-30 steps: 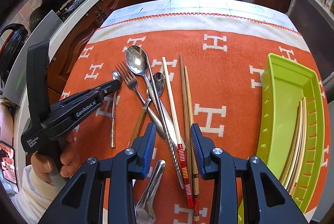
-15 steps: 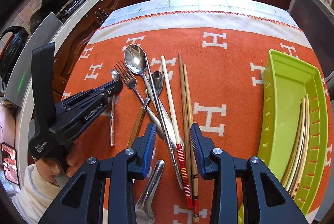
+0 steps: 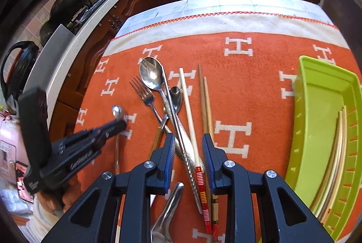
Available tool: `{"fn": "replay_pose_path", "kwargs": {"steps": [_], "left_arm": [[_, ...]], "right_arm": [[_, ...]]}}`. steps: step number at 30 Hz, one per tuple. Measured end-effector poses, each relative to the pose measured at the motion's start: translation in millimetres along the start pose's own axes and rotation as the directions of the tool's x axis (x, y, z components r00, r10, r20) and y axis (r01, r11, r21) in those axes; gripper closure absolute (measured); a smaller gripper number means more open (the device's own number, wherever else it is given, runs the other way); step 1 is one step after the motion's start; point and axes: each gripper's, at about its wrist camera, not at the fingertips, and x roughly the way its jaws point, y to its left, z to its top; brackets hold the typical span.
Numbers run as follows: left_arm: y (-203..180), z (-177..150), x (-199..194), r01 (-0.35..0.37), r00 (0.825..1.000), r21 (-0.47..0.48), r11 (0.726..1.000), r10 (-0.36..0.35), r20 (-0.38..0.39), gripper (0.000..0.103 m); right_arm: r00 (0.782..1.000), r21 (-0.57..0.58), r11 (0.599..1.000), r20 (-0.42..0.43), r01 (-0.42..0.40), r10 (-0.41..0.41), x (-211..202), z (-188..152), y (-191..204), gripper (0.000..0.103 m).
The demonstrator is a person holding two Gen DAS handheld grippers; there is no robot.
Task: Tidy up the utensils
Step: 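Grasp the silver spoon with twisted handle with the right tool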
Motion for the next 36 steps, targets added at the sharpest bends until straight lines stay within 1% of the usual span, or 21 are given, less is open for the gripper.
{"fn": "replay_pose_path", "kwargs": {"steps": [3, 5, 8, 13, 20, 23, 24, 27, 30, 32, 36], "left_arm": [[0, -9, -9, 0.028, 0.999, -0.007, 1.000, -0.028, -0.016, 0.103], [-1, -14, -15, 0.036, 0.999, -0.010, 0.999, -0.036, -0.012, 0.103], [-3, -16, -23, 0.049, 0.999, -0.010, 0.999, -0.049, -0.002, 0.103], [-7, -17, -33, 0.068, 0.998, 0.000, 0.998, -0.068, 0.006, 0.103], [-9, -16, -34, 0.085, 0.996, 0.001, 0.996, -0.085, -0.004, 0.103], [-8, -17, -32, 0.084, 0.996, -0.003, 0.996, -0.084, -0.012, 0.103], [-7, -16, -31, 0.083, 0.996, -0.006, 0.997, -0.083, -0.013, 0.103], [-6, -17, -30, 0.083, 0.996, -0.012, 0.996, -0.083, -0.017, 0.103], [-7, -16, -30, 0.081, 0.997, -0.009, 0.997, -0.081, -0.019, 0.103], [-9, -16, -31, 0.081, 0.997, -0.005, 0.997, -0.081, -0.020, 0.103], [-15, -16, -36, 0.086, 0.996, 0.006, 0.996, -0.086, -0.017, 0.103]], "right_arm": [[1.000, -0.024, 1.000, -0.014, -0.018, 0.018, 6, 0, 6, 0.080], [1.000, -0.054, 0.998, -0.023, -0.020, 0.018, 11, 0, 14, 0.081], [0.999, -0.091, 0.996, -0.031, 0.008, -0.011, 19, 0, 22, 0.082], [0.999, -0.131, 0.991, -0.039, 0.030, -0.036, 26, -2, 30, 0.082], [0.995, -0.180, 0.981, -0.053, 0.075, -0.086, 42, -7, 30, 0.082], [0.994, -0.214, 0.973, -0.054, 0.083, -0.096, 48, -10, 34, 0.088], [0.994, -0.220, 0.972, -0.053, 0.086, -0.100, 50, -10, 35, 0.092], [0.991, -0.249, 0.962, -0.040, 0.111, -0.124, 53, -13, 38, 0.096], [0.993, -0.248, 0.963, -0.031, 0.103, -0.114, 52, -14, 39, 0.098], [0.994, -0.260, 0.960, -0.006, 0.106, -0.111, 46, -17, 41, 0.098], [0.998, -0.243, 0.968, 0.019, 0.067, -0.064, 30, -20, 41, 0.098]]}}
